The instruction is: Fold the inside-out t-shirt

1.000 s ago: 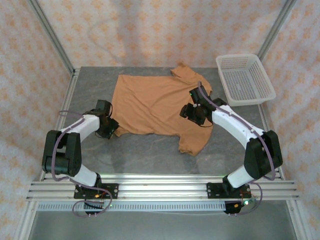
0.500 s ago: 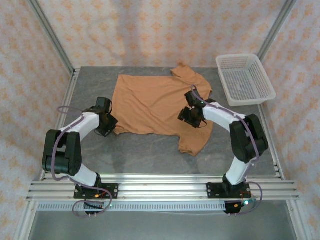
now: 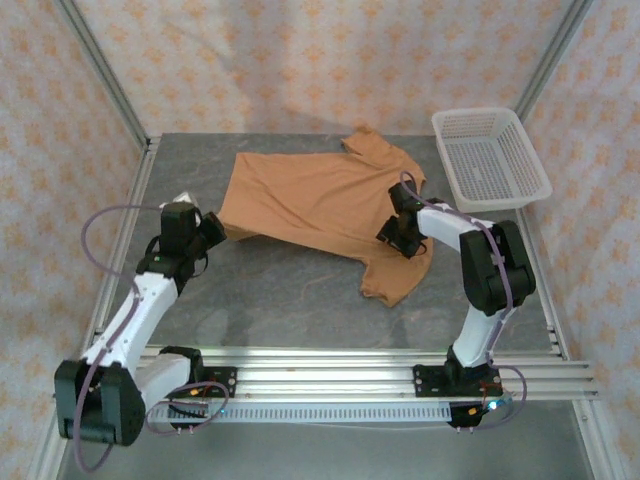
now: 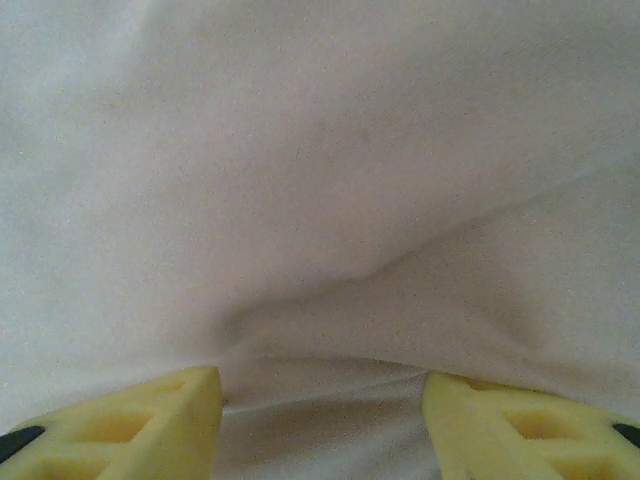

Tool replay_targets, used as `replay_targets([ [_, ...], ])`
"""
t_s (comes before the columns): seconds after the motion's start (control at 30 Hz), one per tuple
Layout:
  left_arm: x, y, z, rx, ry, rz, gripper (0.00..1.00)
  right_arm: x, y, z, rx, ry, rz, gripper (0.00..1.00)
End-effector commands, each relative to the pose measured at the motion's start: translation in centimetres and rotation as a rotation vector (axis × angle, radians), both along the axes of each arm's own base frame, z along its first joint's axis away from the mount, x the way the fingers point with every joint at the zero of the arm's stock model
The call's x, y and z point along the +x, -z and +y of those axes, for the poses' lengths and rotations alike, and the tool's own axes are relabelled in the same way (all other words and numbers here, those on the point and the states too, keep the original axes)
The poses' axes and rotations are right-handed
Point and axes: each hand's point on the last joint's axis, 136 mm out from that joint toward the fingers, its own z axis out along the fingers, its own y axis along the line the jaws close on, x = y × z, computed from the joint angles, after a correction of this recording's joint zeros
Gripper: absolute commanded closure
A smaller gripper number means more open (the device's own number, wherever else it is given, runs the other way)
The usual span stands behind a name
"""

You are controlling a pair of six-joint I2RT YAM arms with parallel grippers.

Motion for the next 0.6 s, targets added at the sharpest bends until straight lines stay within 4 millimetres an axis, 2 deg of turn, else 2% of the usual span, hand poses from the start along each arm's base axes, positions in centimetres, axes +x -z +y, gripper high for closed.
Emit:
replay_targets([
  [0.0,0.4,-1.3,-0.2,0.074,0.066,-0.139,1.00,-2.7,2.2,-2.8,-0.112,0.009,0.109,0.43],
  [0.17,-0.3,1.1,-1.3,0.021,0.111,-0.077,1.00,-2.4,2.0,-2.5,-0.095,-0.002,0.107,0.43],
  [0.27,-0.8,2.7,-3.1,-0.055,0.162,-0.034,1.00,-2.2,1.4,-1.7,-0.059,-0.023,0.100,0.43],
  [0.33,-1.5,4.1,-4.4,-0.073,0.194,0.004,1.00,-2.1,-0.1,-1.0,-0.034,-0.052,0.078,0.43],
  [0.4,-2.3,5.3,-4.9,-0.065,0.204,0.043,1.00,-2.1,-2.2,-0.4,-0.031,-0.085,0.041,0.42],
  [0.5,-3.3,6.9,-3.7,-0.023,0.154,0.101,1.00,-3.5,-5.1,-0.2,-0.055,-0.134,0.001,0.40],
  [0.57,-3.8,7.4,-3.0,0.002,0.120,0.126,1.00,-5.4,-5.7,-0.3,-0.082,-0.164,0.008,0.40],
])
